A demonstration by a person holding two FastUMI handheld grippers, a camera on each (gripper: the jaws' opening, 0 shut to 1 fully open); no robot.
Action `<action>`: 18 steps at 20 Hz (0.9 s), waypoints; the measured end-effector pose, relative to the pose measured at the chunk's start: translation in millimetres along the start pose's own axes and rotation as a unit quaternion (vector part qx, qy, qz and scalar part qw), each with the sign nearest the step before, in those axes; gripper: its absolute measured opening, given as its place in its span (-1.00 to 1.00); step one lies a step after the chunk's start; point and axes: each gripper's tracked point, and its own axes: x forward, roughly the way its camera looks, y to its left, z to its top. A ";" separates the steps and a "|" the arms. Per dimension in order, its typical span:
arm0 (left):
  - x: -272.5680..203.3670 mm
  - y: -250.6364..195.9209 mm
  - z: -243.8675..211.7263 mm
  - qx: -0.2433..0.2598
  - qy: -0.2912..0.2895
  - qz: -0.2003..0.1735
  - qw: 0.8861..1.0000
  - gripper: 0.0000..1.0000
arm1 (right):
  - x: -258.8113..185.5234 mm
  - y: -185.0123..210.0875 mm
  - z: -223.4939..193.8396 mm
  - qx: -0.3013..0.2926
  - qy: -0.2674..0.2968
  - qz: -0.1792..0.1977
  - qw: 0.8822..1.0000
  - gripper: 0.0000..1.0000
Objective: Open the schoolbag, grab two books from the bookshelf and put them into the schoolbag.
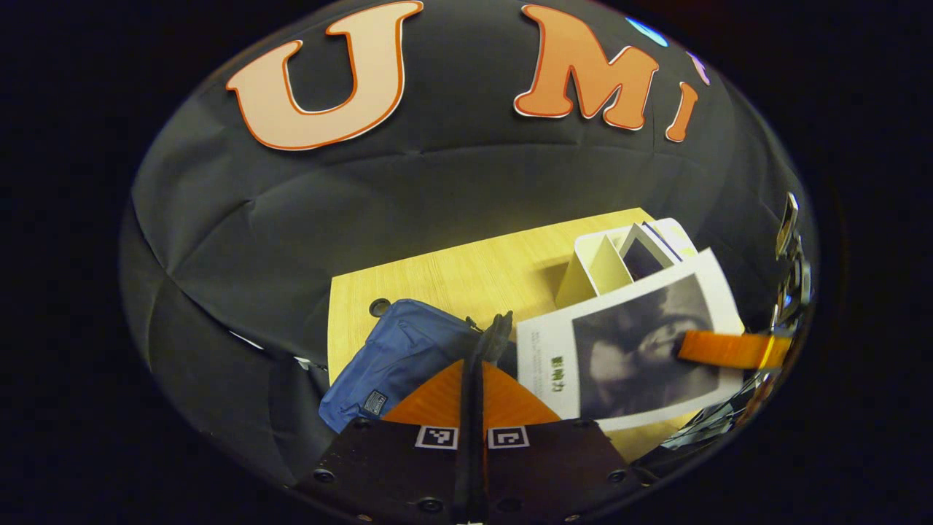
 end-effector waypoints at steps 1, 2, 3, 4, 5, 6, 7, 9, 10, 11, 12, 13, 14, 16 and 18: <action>1.1 -1.3 0.1 -0.001 0.001 -0.001 1.000 -0.99 | 4.4 -1.2 -10.7 0.004 0.000 -0.001 1.000 -0.30; 0.8 -2.1 1.1 -0.001 0.001 0.000 1.000 -0.99 | 9.8 -1.8 -20.0 0.017 0.002 0.000 1.000 -0.30; 0.8 -3.0 1.5 -0.001 0.000 0.000 1.000 -0.99 | 15.4 -3.6 -26.7 0.031 -0.002 -0.004 1.000 -0.30; 0.6 -4.2 2.4 -0.002 -0.001 -0.001 1.000 -0.99 | 23.5 -7.2 -34.3 0.042 -0.002 -0.006 0.999 -0.29; 1.1 -6.5 2.4 -0.002 0.000 -0.003 1.000 -0.99 | 29.9 -9.6 -42.6 0.053 0.000 -0.007 0.999 -0.29; 1.1 -8.6 1.5 -0.004 0.000 -0.005 1.000 -0.99 | 35.6 -11.0 -51.6 0.064 0.007 -0.007 0.998 -0.30; 1.6 -11.8 0.9 -0.005 0.003 -0.008 1.000 -0.99 | 42.5 -9.9 -59.7 0.078 0.014 -0.003 0.997 -0.30; 1.0 -13.8 -0.7 -0.003 0.004 -0.009 1.000 -0.99 | 53.2 -9.4 -75.4 0.084 0.026 0.003 0.996 -0.30; -1.4 -16.4 -1.0 -0.002 0.002 -0.013 1.000 -0.99 | 59.3 -7.1 -80.3 0.088 0.031 0.010 0.996 -0.30; -1.3 -22.0 -0.3 0.000 0.000 -0.022 1.000 -0.99 | 66.7 -7.2 -83.7 0.098 0.029 0.014 0.995 -0.30; -3.3 -27.2 -1.6 0.001 0.001 -0.029 1.000 -1.00 | 71.0 -7.0 -87.2 0.107 0.031 0.017 0.994 -0.30; -3.0 -29.2 -4.8 0.004 0.002 -0.033 0.999 -0.99 | 76.8 -7.2 -90.4 0.116 0.030 0.018 0.993 -0.29; -1.9 -31.8 -7.7 0.007 0.004 -0.035 0.999 -0.99 | 82.4 -6.0 -96.2 0.113 0.030 0.017 0.993 -0.30; -1.0 -39.8 -11.9 0.008 0.008 -0.045 0.999 -0.99 | 91.9 -4.8 -104.1 0.109 0.030 0.015 0.993 -0.30; -2.0 -46.5 -15.7 0.011 0.010 -0.052 0.999 -0.99 | 103.7 -4.0 -110.0 0.114 0.028 0.015 0.993 -0.29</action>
